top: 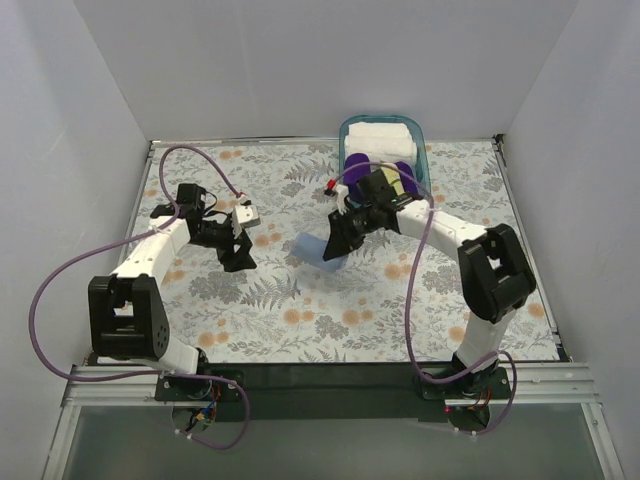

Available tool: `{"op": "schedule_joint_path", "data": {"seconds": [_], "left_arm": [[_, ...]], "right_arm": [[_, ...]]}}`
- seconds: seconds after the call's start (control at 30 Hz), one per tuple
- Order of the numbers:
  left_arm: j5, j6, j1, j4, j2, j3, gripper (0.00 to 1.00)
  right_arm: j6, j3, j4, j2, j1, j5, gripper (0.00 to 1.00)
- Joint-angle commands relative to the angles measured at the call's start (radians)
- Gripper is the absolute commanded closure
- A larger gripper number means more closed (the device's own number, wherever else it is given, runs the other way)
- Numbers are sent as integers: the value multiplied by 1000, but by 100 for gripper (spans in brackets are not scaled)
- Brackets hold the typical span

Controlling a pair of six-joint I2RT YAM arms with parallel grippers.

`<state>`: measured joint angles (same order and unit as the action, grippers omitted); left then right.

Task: Roll the towels
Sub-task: Place the rolled towel into the container

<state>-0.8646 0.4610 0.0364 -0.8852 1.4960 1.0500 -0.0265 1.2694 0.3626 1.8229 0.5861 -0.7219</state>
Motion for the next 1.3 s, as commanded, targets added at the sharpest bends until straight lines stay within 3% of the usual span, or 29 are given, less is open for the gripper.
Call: {"op": "schedule_joint_path", "data": {"seconds": [0.0, 0.2, 0.3, 0.4, 0.8, 1.27], "left_arm": [[-34, -38, 0, 20, -74, 38, 39], [-39, -88, 0, 34, -89, 56, 39], [-47, -99, 0, 34, -85, 67, 39], [-39, -101, 0, 42, -80, 67, 39], [-25, -90, 0, 48, -103, 45, 38], [-36, -85, 0, 49, -126, 35, 38]], "right_arm": [[91, 77, 6, -128, -95, -76, 99], [183, 163, 7, -165, -437, -21, 99], [204, 192, 6, -136, -531, 4, 99], [223, 209, 7, -109, -610, 166, 99], [208, 251, -57, -48, -556, 767, 99], [131, 314, -119, 110, -373, 1053, 99]]}}
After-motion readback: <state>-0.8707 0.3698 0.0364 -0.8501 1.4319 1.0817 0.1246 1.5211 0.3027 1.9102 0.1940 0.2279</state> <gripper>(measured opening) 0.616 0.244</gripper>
